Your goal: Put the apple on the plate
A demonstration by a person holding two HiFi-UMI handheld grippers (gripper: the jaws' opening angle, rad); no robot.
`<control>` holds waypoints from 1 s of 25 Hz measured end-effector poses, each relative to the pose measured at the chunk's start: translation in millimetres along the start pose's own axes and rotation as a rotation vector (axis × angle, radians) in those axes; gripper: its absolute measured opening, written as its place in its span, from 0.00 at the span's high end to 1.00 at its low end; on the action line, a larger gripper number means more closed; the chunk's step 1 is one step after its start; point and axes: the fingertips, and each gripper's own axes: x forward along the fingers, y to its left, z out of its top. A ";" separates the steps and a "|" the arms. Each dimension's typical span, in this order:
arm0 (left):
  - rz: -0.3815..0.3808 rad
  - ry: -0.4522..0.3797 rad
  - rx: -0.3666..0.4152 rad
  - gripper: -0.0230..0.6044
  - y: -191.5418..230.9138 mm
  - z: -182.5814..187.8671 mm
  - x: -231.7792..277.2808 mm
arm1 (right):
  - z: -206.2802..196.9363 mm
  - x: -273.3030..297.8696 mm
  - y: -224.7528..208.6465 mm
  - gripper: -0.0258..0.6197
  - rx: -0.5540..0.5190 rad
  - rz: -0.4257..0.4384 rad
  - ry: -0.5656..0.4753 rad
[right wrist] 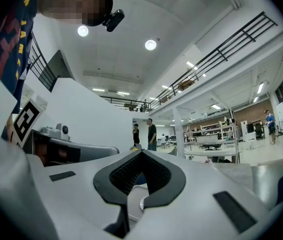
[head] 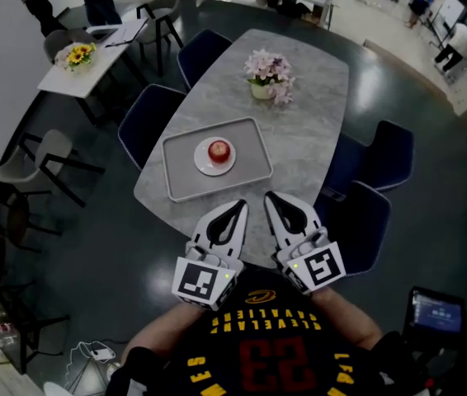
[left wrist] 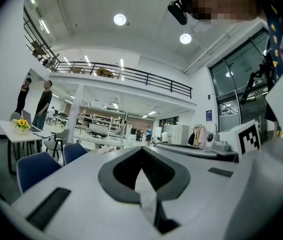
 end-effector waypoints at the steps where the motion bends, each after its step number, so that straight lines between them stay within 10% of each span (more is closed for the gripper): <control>1: -0.003 -0.006 0.016 0.96 -1.9 -0.7 -0.8 | 0.7 -1.1 0.1 0.95 -0.003 0.002 0.003; 25: 0.024 -0.028 0.069 0.96 -16.0 2.2 -4.0 | 7.5 -11.8 1.4 0.95 -0.009 0.038 -0.029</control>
